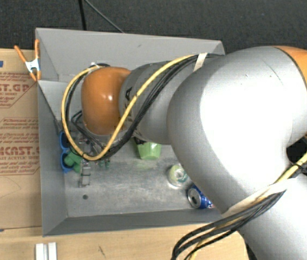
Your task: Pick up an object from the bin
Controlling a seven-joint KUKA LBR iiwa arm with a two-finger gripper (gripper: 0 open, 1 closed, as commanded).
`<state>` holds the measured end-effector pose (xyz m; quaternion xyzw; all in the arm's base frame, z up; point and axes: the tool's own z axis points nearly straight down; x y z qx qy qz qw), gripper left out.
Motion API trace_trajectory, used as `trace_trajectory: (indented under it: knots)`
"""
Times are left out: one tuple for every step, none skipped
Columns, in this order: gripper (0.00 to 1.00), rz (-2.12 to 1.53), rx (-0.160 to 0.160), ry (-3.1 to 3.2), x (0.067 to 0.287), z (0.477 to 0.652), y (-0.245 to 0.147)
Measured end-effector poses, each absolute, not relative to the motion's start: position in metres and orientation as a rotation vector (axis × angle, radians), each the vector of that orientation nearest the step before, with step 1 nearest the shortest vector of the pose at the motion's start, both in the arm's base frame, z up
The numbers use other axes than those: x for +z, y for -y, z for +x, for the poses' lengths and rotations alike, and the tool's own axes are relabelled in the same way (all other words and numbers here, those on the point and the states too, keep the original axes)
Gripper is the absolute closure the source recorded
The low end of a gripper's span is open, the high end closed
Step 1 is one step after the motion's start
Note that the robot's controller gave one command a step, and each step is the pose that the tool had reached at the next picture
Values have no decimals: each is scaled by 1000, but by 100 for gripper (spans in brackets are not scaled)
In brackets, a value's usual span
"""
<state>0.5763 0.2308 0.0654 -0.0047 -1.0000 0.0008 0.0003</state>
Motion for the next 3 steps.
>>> trace_trajectory:
  knots:
    - [100,-14,-1,3144,70,576,-233]
    - [100,-97,-6,3151,193,590,-215]
    - [100,360,-4,3130,295,576,-227]
